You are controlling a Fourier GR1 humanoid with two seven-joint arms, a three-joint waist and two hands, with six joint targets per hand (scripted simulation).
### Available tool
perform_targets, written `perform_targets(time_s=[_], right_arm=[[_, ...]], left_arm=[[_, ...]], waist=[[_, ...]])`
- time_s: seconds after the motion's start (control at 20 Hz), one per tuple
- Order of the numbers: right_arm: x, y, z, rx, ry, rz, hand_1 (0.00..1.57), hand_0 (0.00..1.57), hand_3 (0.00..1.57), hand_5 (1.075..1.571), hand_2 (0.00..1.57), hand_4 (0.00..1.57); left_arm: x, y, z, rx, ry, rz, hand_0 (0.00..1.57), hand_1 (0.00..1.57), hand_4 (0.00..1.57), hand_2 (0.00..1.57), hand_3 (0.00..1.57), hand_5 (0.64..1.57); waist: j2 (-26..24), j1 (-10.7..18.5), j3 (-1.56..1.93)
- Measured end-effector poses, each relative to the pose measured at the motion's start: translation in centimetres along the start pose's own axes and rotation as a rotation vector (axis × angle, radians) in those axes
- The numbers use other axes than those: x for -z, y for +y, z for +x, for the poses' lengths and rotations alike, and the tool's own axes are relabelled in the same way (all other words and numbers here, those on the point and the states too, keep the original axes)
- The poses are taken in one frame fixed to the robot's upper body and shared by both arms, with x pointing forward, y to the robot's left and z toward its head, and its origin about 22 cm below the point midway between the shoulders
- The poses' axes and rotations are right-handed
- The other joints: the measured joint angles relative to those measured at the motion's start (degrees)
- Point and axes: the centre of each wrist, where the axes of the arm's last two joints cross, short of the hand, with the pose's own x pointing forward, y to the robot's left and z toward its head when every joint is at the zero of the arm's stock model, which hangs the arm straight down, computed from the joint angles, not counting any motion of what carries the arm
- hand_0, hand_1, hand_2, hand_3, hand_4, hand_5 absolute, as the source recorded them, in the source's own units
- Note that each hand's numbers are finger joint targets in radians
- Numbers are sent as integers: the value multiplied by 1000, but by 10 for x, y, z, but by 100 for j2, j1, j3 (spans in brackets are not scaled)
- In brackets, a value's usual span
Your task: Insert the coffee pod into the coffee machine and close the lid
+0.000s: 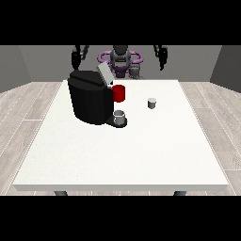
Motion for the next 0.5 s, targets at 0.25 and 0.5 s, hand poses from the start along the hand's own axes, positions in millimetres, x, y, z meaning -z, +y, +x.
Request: perform_targets(time_s=[0.25, 0.5], right_arm=[[-1, -2, -6, 13, 20, 13, 0, 0, 0, 1571, 0, 0], [0, -4, -11, -85, 26, -108, 0, 0, 0, 1571, 0, 0]], left_arm=[[3, 6, 2, 92, -29, -22, 0, 0, 0, 0, 0, 1571], [0, 18, 5, 231, -83, -127, 0, 0, 0, 0, 0, 1571]], waist=[[83, -56, -122], [118, -8, -159]])
